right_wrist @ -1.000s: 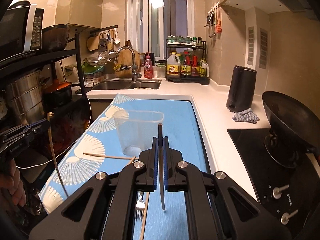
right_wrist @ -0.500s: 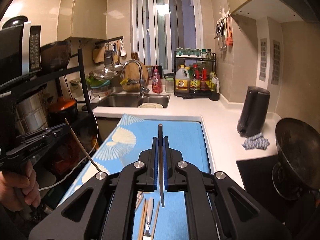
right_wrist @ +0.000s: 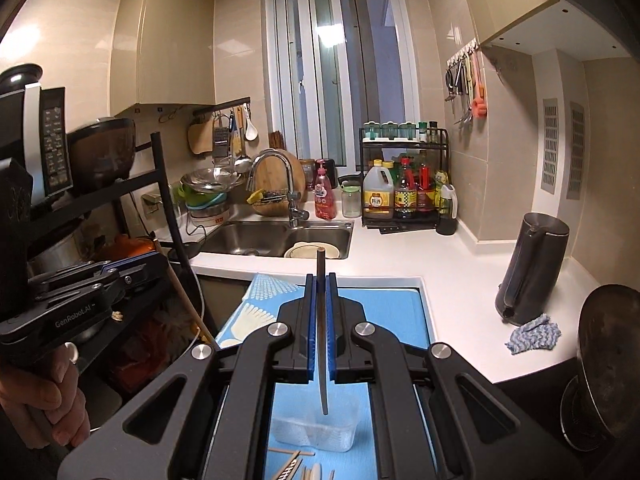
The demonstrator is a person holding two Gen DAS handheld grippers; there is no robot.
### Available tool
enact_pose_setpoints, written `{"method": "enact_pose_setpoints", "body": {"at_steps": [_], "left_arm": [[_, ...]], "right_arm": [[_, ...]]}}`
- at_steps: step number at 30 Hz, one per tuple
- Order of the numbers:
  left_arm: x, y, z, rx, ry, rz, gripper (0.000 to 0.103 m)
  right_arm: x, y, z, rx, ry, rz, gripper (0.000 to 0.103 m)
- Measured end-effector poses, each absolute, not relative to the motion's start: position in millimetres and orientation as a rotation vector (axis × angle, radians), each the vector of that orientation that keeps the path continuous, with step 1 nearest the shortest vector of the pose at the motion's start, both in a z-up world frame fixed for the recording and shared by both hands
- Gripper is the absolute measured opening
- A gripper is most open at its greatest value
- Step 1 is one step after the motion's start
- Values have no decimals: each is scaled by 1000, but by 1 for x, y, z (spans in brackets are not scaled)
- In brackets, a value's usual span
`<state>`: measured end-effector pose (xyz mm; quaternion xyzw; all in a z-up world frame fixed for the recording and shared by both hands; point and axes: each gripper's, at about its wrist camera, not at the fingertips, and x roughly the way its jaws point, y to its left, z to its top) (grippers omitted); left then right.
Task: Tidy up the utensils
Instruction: 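Lower the chopsticks into the container and open both tools, then close the left tool on a chopstick while the right tool grasps another chopstick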
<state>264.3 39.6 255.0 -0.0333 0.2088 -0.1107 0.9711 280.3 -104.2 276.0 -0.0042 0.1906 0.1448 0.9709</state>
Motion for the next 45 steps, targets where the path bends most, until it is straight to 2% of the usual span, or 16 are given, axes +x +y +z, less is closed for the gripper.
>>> {"method": "enact_pose_setpoints", "body": {"at_steps": [12, 14, 15, 16, 17, 18, 19, 22, 25, 30, 34, 40, 45], "left_arm": [[327, 22, 161, -71, 627, -212, 4], [331, 22, 152, -78, 660, -204, 5], [332, 21, 152, -80, 665, -204, 9], [331, 20, 153, -77, 658, -205, 20], [326, 19, 159, -68, 629, -203, 28], [320, 20, 166, -57, 592, -201, 41], [317, 20, 171, -48, 567, -201, 45], [297, 24, 188, -30, 490, -195, 47], [267, 40, 194, -73, 412, -199, 56], [216, 69, 168, -113, 364, -181, 57], [182, 88, 122, -130, 358, -118, 57], [142, 97, 50, -115, 424, -35, 53], [112, 89, 12, -70, 462, -77, 52]], "right_arm": [[334, -102, 180, -2, 559, 283, 6], [335, -100, 168, -39, 600, 270, 15], [334, -101, 167, -46, 609, 258, 33], [330, -105, 169, -32, 608, 258, 46], [328, -108, 171, -28, 605, 258, 47], [323, -111, 175, -33, 600, 254, 47], [317, -113, 180, -44, 589, 249, 47], [295, -121, 192, -50, 554, 242, 47], [266, -132, 201, -18, 502, 237, 47], [204, -144, 190, 28, 395, 215, 47], [168, -145, 156, 59, 350, 185, 46], [128, -138, 85, 70, 410, 172, 39], [102, -129, 30, 67, 516, 206, 37]]}}
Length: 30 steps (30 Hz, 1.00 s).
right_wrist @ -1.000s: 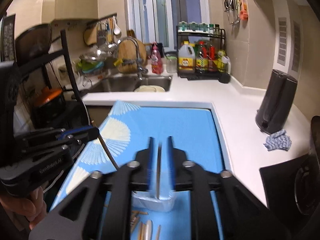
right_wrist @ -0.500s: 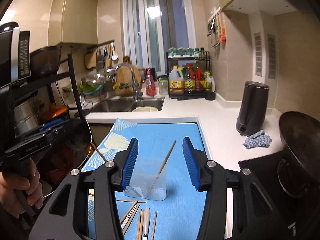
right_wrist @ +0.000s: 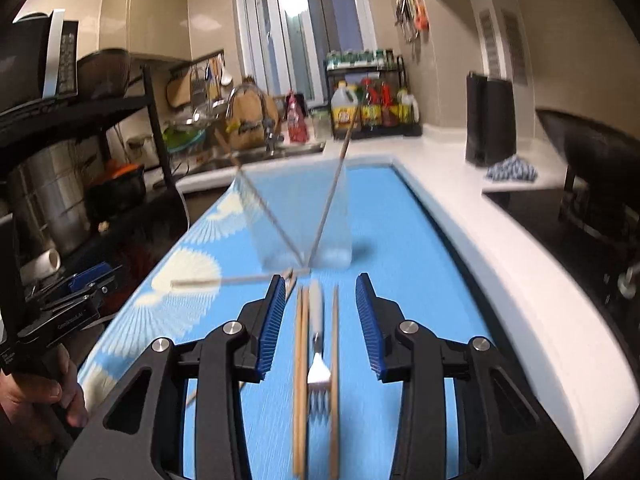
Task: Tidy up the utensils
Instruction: 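Close the left tool on a chopstick while the right tool grasps another chopstick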
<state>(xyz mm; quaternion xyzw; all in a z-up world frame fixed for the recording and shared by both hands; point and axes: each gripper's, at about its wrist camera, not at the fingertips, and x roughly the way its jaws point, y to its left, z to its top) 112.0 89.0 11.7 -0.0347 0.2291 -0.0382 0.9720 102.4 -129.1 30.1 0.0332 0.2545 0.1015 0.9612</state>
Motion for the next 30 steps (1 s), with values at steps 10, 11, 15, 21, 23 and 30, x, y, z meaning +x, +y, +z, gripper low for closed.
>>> {"method": "enact_pose_setpoints", "body": {"at_steps": [10, 11, 15, 21, 23, 30], "left_arm": [[93, 96, -14, -36, 527, -166, 33], [95, 99, -14, -32, 528, -168, 32], [109, 104, -17, -11, 546, -192, 32], [158, 127, -23, -19, 613, -221, 32], [182, 135, -25, -9, 648, -215, 32], [253, 153, -41, 70, 768, -220, 51]], "right_arm": [[76, -128, -12, -16, 598, 213, 38], [76, -129, -13, -14, 606, 208, 38], [75, -136, -19, 11, 642, 181, 34], [74, -140, -33, 10, 697, 173, 32], [75, -142, -37, 22, 715, 171, 32], [84, -146, -52, 37, 792, 176, 33]]}}
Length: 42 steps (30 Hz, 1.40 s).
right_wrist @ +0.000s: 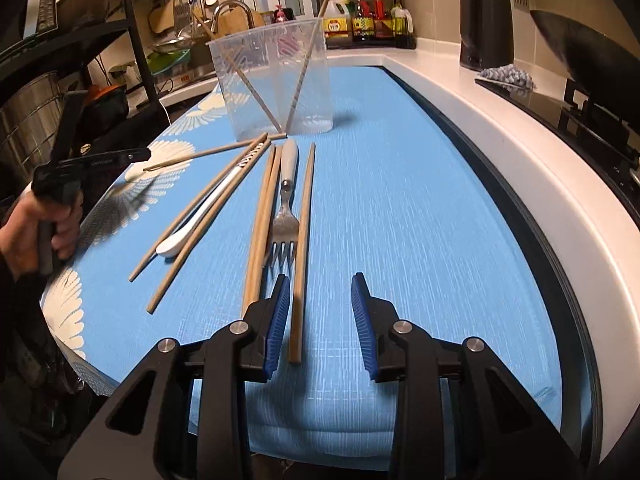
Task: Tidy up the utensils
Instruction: 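Close the left tool on a chopstick while the right tool grasps another chopstick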
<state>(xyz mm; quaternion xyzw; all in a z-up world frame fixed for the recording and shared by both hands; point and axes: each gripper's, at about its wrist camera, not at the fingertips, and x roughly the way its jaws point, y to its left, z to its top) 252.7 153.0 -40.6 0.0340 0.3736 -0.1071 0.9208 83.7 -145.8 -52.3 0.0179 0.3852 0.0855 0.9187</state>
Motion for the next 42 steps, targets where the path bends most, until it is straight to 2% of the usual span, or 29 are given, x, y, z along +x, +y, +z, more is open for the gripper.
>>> {"method": "enact_pose_setpoints", "body": {"at_steps": [6, 9, 12, 19, 24, 28, 35, 42], "left_arm": [[276, 151, -58, 54, 892, -282, 51], [270, 139, -58, 115, 906, -307, 38], [255, 129, -56, 158, 919, -334, 33], [209, 109, -53, 232, 936, -417, 11], [173, 100, -52, 254, 945, -427, 8], [149, 106, -53, 165, 944, -387, 7], [94, 103, -59, -80, 868, -236, 7], [61, 75, -64, -68, 720, -111, 7]], "right_arm": [[85, -137, -59, 13, 831, 203, 33], [84, -135, -60, 0, 831, 206, 32], [84, -136, -59, -1, 831, 209, 31], [80, -139, -59, 2, 826, 218, 29], [77, -142, -59, 9, 828, 211, 17], [73, -147, -60, 15, 819, 207, 7], [66, -152, -61, 28, 802, 195, 6], [66, -157, -62, 20, 778, 173, 8]]}}
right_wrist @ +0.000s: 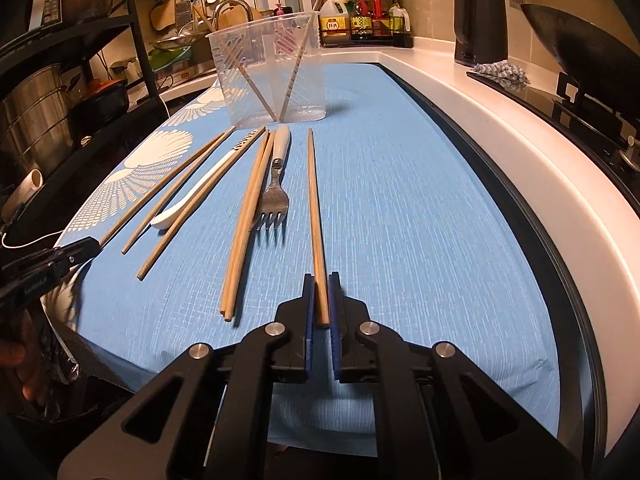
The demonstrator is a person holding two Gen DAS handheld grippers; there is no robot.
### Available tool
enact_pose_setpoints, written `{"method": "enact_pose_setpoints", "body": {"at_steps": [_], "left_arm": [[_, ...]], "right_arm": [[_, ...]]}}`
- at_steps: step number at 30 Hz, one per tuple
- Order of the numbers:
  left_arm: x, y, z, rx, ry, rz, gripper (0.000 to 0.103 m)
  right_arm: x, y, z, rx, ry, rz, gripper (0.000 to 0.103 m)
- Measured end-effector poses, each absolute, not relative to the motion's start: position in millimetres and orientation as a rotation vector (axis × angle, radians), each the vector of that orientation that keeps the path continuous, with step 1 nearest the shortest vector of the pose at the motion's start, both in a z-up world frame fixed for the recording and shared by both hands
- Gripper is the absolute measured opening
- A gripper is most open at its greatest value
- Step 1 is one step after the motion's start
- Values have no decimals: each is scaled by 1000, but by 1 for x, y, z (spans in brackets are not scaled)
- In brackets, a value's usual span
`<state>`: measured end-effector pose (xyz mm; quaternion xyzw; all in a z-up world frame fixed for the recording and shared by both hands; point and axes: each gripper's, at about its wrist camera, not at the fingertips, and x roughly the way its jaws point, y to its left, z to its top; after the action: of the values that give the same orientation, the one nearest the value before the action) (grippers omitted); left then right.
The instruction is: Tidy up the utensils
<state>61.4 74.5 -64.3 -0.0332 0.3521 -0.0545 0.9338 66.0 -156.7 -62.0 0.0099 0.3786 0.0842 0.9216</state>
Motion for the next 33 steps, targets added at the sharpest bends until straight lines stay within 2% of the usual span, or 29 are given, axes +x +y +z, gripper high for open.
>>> {"method": "enact_pose_setpoints", "body": {"at_steps": [3, 9, 12, 15, 17, 19, 21, 33], "left_arm": [[54, 67, -66, -64, 675, -94, 8], [54, 68, -69, -71, 644, -77, 16], [55, 66, -70, -70, 633, -73, 16], [54, 63, -71, -67, 623, -71, 16], [52, 62, -72, -66, 615, -65, 15], [50, 60, -72, -56, 610, -58, 8], [47, 59, -72, -46, 606, -60, 6], [39, 45, -70, -33, 593, -53, 6]], "right_arm": [[67, -156, -63, 19, 768, 173, 8], [70, -154, -64, 6, 753, 182, 12], [70, -151, -64, -4, 747, 185, 15], [71, -150, -64, -4, 748, 186, 15], [71, -151, -64, 2, 746, 178, 12], [71, -152, -64, 7, 744, 171, 7], [71, -154, -64, 15, 744, 171, 7], [66, -159, -65, -3, 718, 115, 9]]}}
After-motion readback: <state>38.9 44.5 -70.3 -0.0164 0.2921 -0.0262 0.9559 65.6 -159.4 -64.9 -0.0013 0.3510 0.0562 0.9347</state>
